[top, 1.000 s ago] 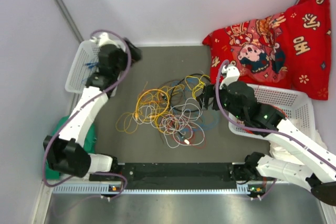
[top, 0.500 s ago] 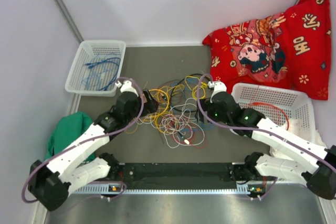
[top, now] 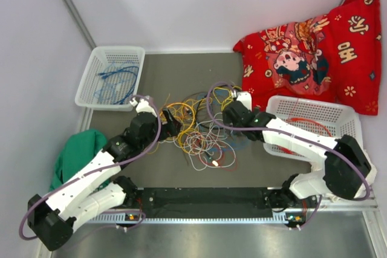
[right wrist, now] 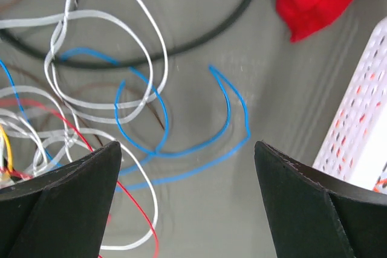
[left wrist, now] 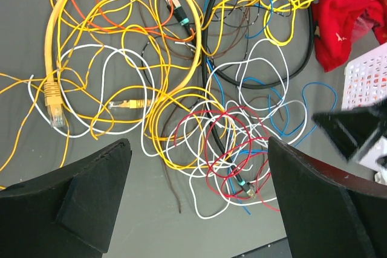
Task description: Untangle the cables
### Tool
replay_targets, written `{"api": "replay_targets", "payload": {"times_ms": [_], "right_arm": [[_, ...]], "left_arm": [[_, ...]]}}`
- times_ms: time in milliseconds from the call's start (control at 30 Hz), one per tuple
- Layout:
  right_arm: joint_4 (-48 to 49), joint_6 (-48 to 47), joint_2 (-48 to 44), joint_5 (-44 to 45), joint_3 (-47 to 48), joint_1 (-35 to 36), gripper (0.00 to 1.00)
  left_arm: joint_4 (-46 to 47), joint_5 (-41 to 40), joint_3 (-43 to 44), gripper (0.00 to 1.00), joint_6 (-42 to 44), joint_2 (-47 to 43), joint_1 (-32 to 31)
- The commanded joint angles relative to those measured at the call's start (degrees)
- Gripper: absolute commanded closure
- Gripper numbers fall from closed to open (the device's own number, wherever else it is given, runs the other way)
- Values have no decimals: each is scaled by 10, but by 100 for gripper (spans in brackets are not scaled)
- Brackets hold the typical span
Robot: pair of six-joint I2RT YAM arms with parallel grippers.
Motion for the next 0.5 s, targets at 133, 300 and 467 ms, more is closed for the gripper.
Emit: {"api": "replay_targets", "payload": {"times_ms": [133, 300, 467], "right_arm": [[106, 21, -61, -26, 6, -7, 10], [141, 26, -116, -34, -39, -8, 9], [121, 16, -135, -24, -42, -8, 9]], "left_arm": [[-55, -5, 22, 1, 7, -10, -3], [-95, -12, 46, 1, -1, 22, -3], [-88, -14, 61, 1, -8, 45, -3]]}}
